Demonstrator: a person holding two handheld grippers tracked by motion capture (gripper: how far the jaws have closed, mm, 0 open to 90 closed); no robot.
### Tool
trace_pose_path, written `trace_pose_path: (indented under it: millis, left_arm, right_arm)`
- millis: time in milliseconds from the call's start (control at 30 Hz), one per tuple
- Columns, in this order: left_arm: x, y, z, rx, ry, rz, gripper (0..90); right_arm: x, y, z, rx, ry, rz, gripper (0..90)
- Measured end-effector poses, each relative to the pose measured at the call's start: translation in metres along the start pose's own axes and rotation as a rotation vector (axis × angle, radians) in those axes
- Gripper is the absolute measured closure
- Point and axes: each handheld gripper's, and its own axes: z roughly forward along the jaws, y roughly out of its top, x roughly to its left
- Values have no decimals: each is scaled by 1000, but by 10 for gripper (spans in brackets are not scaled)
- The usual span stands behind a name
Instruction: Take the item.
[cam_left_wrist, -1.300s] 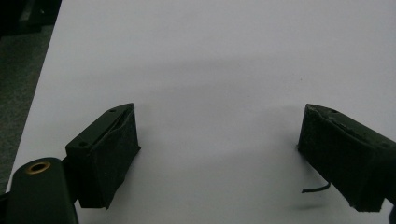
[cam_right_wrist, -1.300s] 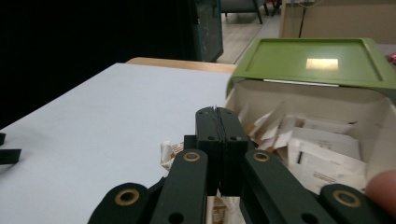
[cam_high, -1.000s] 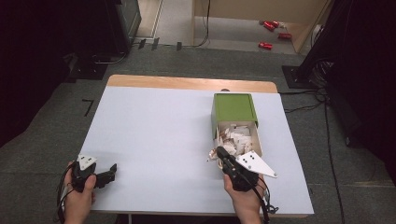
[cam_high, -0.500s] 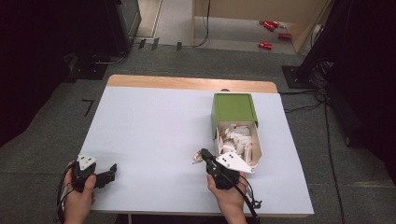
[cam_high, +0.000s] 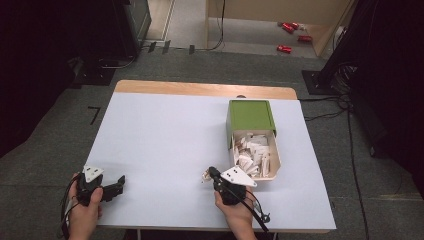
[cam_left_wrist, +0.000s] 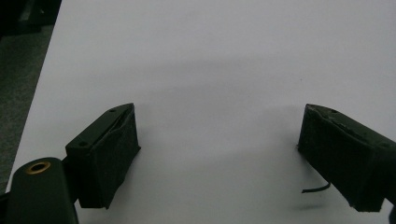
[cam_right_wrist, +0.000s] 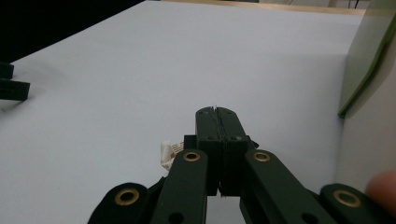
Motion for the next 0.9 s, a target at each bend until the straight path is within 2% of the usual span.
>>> trace_pose_path:
  millis: [433,900]
  left_arm:
    - [0,0,0,0,0,0,128]
    - [0,0,0,1,0,2,128]
  right_arm:
    - [1,-12,11,47,7,-12,900]
    - [1,-14,16,92,12,-21,894]
